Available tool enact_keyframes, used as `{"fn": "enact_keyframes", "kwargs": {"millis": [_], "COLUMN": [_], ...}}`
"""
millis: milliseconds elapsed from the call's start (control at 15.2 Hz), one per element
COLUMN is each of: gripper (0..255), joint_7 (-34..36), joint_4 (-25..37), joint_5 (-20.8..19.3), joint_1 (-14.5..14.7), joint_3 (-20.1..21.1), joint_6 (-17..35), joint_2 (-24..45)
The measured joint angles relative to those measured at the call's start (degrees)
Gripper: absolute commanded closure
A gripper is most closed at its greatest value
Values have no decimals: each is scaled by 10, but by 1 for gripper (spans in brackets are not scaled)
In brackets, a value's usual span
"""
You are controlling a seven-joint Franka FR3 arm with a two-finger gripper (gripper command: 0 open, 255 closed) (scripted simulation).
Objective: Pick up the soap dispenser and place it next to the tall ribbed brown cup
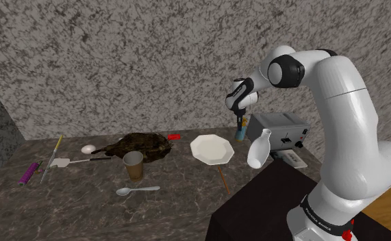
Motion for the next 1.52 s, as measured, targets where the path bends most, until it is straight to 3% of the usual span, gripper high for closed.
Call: {"fn": "enact_keyframes", "kwargs": {"millis": [1518], "gripper": [255], "joint_7": [-17], "joint_4": [-20], "joint_5": [-10], "joint_1": [12], "joint_3": [-12], "joint_6": [-103], "joint_2": [-126]}}
